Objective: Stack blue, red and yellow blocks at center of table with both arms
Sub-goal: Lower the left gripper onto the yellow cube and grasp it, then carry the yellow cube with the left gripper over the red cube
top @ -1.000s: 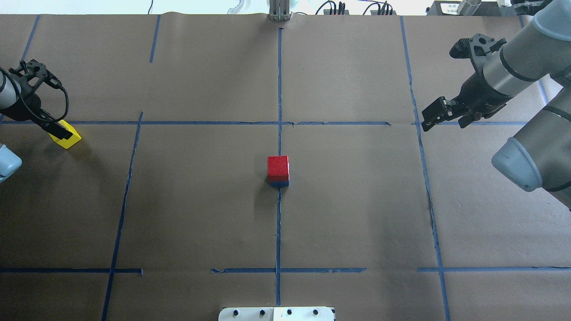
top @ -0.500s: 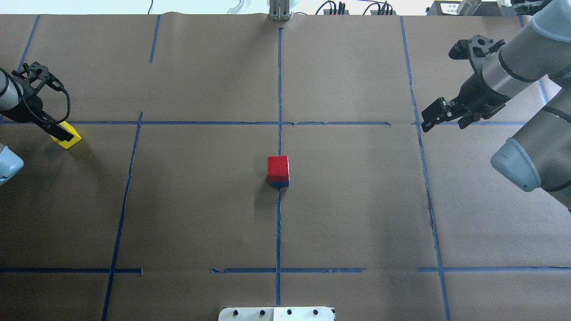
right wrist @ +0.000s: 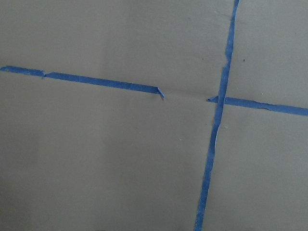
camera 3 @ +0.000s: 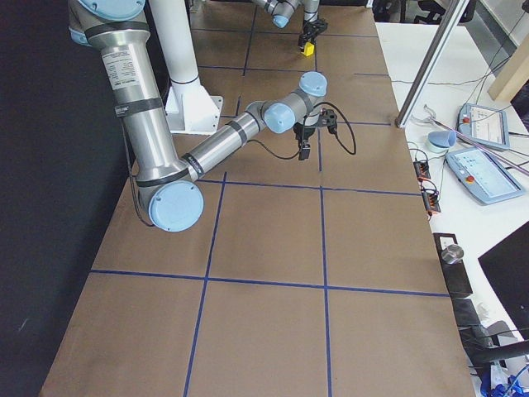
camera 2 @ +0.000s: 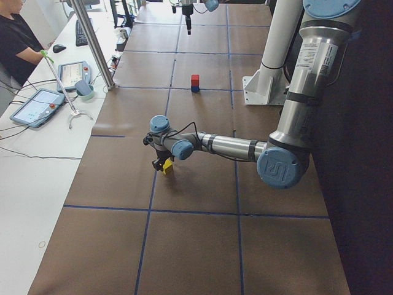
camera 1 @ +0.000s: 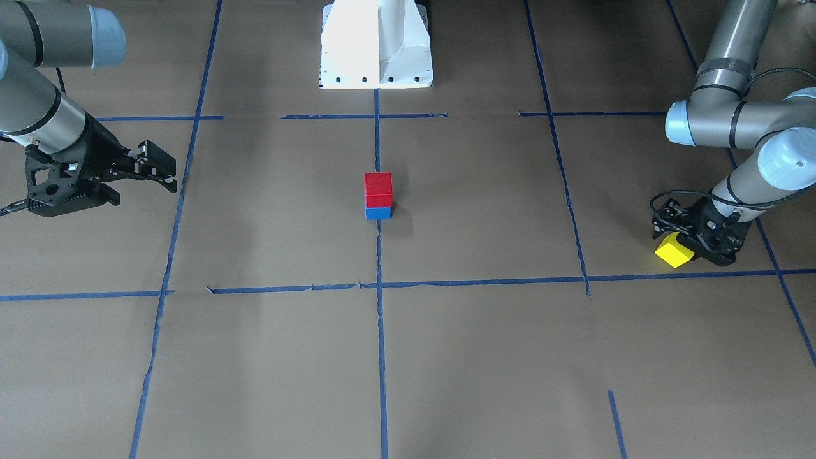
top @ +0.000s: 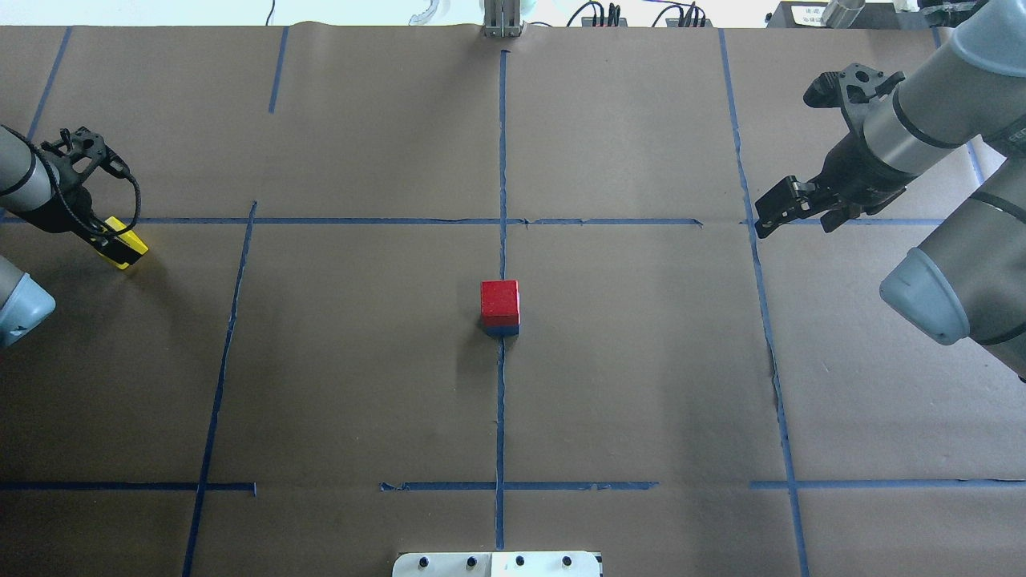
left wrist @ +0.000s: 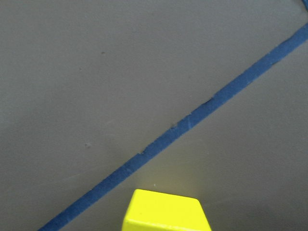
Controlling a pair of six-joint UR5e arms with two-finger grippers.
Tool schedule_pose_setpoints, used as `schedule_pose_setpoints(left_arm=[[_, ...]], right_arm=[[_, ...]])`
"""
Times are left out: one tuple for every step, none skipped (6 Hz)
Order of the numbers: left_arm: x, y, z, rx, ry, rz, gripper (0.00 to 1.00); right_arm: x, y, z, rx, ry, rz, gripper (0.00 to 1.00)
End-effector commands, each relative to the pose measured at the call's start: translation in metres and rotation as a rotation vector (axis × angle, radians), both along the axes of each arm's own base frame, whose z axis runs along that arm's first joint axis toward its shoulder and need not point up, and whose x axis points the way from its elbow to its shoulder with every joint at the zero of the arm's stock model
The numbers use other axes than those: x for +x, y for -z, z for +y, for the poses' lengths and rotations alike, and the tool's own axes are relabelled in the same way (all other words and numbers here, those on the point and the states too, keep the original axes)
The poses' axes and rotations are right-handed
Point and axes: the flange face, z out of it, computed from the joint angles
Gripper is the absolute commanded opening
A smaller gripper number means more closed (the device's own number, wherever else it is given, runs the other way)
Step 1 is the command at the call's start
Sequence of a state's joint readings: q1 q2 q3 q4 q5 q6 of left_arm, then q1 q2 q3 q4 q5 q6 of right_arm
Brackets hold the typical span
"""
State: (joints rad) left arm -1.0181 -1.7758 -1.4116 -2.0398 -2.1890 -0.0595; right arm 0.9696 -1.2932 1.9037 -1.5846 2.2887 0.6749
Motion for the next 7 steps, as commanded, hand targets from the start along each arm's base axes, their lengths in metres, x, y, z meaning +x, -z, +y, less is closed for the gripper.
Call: schedule_pose_setpoints(left_arm=[[0.005,0.024,-0.003,-0.014,-0.009,0.054,0.05],[0.015,0.092,-0.013,-0.122,0.132,0.135,0.03],[0.047,0.17,-0.008,-0.238,0.23,0.22,0.03],[0.108,0.227,0.032,-0.353,0.236,0.26,0.03],[0.153,0.304,0.048,-0.503,0.321,0.247,0.03],[0.204,0.371,0.086,-0.538,0.376,0.203,0.02],[0.233,0.424,0.11,-0.548,0.418,0.165,0.02]], right_arm=[[-0.002,0.0,0.001,0.0,0.001,0.001,1.0],[-0.002,0.0,0.001,0.001,0.004,0.001,1.0],[-0.003,-0.001,0.001,0.001,0.005,0.002,1.0],[-0.003,-0.001,0.001,0.001,0.005,0.002,1.0],[0.0,-0.001,0.001,0.001,0.001,0.003,1.0],[0.001,-0.001,0.001,0.003,0.0,0.004,1.0],[0.003,-0.006,0.001,0.014,0.009,0.009,1.0]])
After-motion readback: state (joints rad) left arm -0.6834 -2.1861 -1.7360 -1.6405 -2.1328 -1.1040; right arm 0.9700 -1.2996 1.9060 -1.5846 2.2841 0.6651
